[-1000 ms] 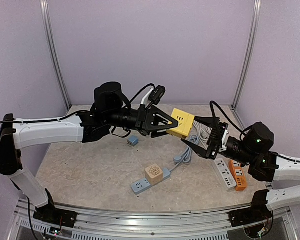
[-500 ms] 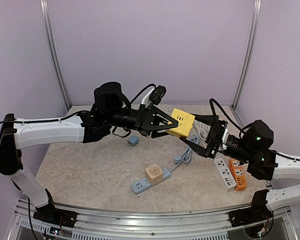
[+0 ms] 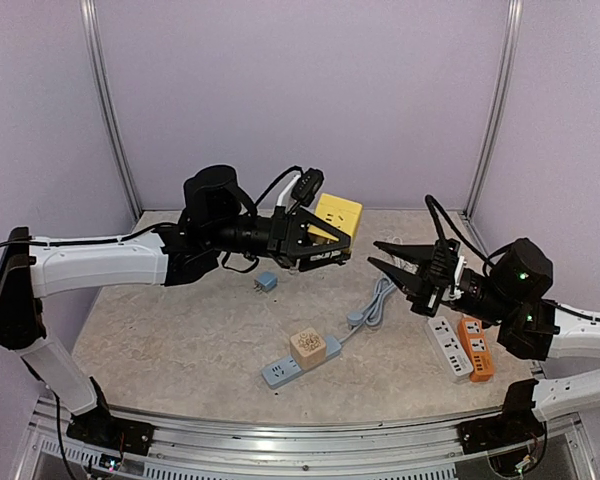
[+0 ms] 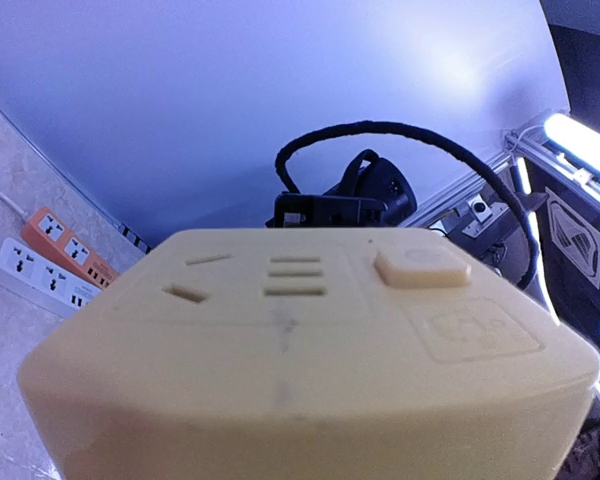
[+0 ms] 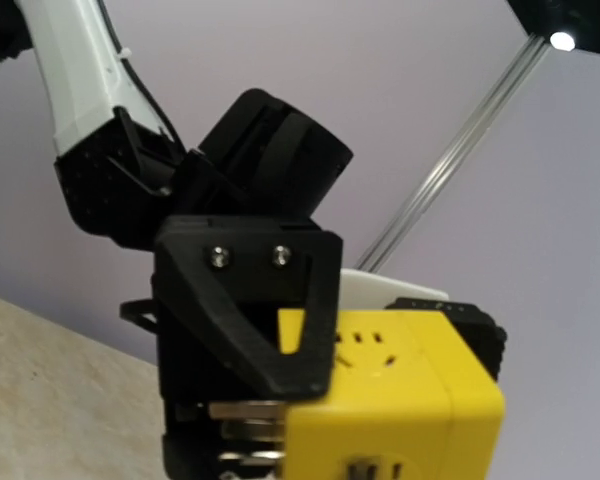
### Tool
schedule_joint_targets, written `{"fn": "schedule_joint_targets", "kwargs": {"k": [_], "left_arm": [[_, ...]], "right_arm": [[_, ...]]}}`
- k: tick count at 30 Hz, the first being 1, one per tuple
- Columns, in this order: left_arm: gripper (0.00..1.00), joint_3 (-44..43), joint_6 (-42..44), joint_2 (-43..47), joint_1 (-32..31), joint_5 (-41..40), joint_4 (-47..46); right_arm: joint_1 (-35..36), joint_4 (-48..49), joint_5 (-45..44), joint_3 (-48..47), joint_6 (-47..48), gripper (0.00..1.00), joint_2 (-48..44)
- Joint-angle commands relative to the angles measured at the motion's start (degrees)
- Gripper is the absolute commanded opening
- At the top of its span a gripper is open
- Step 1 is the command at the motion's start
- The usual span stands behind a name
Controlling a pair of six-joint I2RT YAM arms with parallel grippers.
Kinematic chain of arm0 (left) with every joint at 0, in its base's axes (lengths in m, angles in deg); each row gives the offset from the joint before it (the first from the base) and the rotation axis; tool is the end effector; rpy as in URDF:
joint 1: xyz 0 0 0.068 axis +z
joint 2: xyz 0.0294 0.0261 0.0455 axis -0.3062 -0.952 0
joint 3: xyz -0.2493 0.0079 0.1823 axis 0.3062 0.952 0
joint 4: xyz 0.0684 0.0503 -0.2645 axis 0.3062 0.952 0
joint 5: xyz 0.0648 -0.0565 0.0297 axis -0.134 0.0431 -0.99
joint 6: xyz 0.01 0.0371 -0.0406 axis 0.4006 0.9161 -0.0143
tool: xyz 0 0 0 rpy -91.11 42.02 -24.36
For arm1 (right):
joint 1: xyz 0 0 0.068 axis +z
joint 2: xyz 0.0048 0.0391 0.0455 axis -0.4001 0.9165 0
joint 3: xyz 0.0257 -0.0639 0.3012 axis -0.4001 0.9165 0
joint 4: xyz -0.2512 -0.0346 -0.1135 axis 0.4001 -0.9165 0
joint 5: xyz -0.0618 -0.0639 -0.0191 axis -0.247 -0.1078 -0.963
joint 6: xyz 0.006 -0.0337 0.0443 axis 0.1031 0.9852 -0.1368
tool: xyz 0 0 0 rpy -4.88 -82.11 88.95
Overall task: Insert the plug
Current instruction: Pass from the left arm to the right
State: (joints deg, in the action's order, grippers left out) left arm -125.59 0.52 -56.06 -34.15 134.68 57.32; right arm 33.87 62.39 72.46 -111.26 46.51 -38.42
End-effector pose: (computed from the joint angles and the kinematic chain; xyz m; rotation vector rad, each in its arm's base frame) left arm 0.2234 -0.3342 0.3754 0.8394 1.7897 -2.0197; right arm 0.1037 0.1786 0.3546 -1.0525 0.7787 0.5208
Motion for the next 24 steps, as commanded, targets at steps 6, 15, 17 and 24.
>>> {"fn": "schedule_joint_targets", "kwargs": {"k": [6, 15, 17, 24], "left_arm": [[0.39, 2.06, -0.38, 1.26, 0.04, -0.39, -0.77], [0.22, 0.48, 0.24, 0.33, -0.41, 1.89, 0.67], [0.21, -0.22, 2.68, 0.54, -0.60, 2.91, 4.17], [0.20, -4.95, 20.42, 2.08, -2.85, 5.68, 29.31]], "right_arm": [[0.38, -5.61, -1.56, -0.08, -0.58, 0.11, -2.51], [0.38, -14.91, -7.09, -6.26, 5.35, 0.58, -1.31], [0.37, -21.05, -7.76, -9.61, 6.71, 0.66, -1.26], [0.38, -43.08, -5.35, -18.11, 18.01, 0.91, -5.48]]}}
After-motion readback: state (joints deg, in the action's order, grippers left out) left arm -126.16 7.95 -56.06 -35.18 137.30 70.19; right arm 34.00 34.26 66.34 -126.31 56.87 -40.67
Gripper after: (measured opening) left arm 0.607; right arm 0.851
